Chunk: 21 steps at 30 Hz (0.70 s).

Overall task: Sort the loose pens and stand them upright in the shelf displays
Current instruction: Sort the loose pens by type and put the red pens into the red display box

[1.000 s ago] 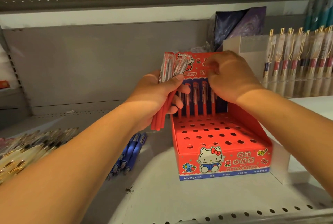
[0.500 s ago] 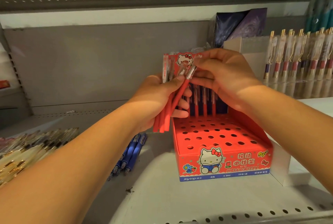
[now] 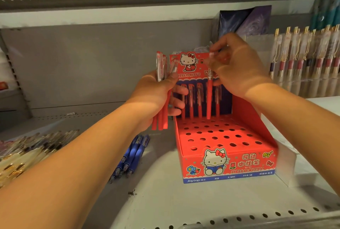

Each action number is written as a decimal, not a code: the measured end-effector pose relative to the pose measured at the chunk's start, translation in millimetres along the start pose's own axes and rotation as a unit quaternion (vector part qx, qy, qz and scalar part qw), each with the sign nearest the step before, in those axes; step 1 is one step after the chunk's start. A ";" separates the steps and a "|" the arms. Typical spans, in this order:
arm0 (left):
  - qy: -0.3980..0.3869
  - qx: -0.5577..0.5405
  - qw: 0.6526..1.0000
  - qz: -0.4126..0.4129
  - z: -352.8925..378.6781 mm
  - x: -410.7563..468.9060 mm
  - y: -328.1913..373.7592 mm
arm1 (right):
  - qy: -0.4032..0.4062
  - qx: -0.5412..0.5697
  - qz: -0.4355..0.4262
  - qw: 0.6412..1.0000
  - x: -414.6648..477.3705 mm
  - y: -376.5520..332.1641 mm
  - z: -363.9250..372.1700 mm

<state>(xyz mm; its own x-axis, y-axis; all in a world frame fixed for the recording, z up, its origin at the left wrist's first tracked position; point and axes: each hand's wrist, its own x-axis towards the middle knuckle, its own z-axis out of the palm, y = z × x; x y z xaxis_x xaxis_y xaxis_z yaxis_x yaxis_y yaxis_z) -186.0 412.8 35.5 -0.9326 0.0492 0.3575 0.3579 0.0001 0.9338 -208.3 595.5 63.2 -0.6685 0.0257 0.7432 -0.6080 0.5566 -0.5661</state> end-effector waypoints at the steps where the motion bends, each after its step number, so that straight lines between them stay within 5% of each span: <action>1: -0.005 0.002 1.000 -0.003 0.3 -0.1 -0.6 | 0.001 -0.038 -0.014 0.999 -0.4 0.8 0.1; 11: -0.045 0.028 0.998 -0.023 1.7 0.0 -7.2 | 0.006 -0.260 -0.070 0.963 1.9 4.6 -5.0; 21: -0.048 0.035 0.998 -0.016 1.2 -0.2 -6.6 | -0.044 -0.374 -0.038 0.926 1.0 10.8 -0.4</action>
<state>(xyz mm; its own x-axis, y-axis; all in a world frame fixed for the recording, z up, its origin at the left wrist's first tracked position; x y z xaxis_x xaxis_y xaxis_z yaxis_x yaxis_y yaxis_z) -188.1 414.0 29.3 -0.9359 0.1441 0.3213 0.3338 0.0722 0.9399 -215.4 601.9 58.0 -0.6886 -0.0872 0.7199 -0.2103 0.9741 -0.0832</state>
